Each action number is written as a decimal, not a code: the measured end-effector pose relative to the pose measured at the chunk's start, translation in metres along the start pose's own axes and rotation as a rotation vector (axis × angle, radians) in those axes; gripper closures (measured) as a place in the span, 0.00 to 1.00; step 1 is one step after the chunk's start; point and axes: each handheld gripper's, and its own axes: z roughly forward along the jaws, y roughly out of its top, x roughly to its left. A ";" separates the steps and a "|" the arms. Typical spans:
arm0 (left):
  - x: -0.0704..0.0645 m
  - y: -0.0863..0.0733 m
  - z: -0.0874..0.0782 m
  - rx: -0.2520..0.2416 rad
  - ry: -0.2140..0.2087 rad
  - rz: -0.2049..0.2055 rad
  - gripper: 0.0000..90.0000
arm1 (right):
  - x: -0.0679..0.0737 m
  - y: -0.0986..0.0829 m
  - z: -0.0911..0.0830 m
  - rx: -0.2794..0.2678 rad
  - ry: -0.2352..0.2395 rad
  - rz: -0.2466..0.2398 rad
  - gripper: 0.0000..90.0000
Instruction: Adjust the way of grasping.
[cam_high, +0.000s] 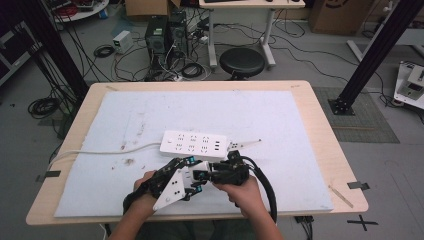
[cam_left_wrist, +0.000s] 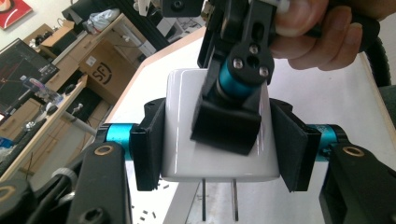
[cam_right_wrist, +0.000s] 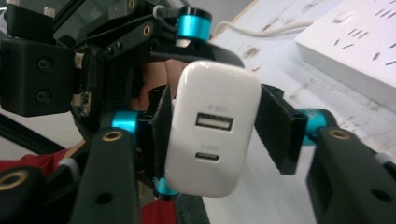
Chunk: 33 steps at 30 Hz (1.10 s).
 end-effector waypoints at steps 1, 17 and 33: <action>0.000 0.000 0.001 0.006 0.003 0.007 0.47 | 0.000 0.000 0.000 0.005 0.009 -0.003 0.62; 0.008 -0.003 0.002 0.077 0.012 -0.072 0.29 | -0.001 0.004 -0.010 -0.016 -0.044 -0.052 0.70; 0.036 0.002 -0.020 -0.020 0.049 -0.203 0.14 | -0.007 0.009 -0.027 -0.048 -0.085 -0.083 0.70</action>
